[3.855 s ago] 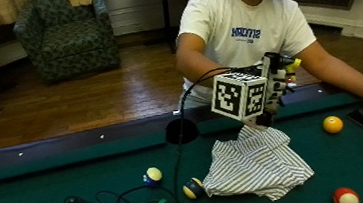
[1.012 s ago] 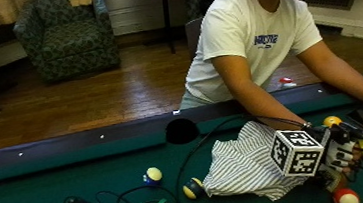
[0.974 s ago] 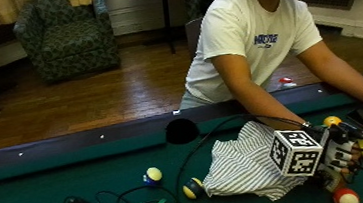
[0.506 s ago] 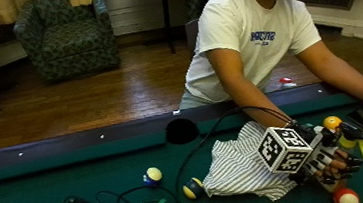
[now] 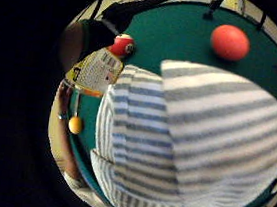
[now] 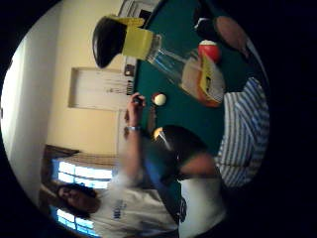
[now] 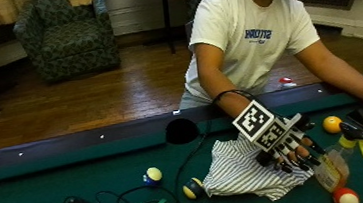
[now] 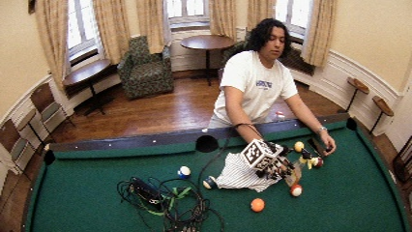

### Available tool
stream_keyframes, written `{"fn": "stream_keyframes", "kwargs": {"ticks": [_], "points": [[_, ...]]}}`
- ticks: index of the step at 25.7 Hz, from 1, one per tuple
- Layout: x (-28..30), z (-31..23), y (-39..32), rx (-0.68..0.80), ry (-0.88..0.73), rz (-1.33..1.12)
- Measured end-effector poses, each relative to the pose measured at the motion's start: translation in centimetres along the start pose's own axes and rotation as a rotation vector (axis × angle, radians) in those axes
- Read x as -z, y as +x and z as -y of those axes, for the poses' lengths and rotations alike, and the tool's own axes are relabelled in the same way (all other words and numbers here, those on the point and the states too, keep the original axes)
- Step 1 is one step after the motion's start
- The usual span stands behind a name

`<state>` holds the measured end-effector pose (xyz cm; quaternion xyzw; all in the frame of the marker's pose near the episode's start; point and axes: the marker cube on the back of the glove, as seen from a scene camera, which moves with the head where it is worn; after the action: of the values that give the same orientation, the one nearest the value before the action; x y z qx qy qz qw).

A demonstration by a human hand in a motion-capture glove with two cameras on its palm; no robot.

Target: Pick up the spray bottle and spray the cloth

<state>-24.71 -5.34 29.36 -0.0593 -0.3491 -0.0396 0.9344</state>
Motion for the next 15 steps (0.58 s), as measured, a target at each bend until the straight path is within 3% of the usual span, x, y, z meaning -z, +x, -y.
{"fn": "stream_keyframes", "kwargs": {"ticks": [15], "points": [[3.2, -9.7, -4.2, 0.296, -0.154, -0.319]]}}
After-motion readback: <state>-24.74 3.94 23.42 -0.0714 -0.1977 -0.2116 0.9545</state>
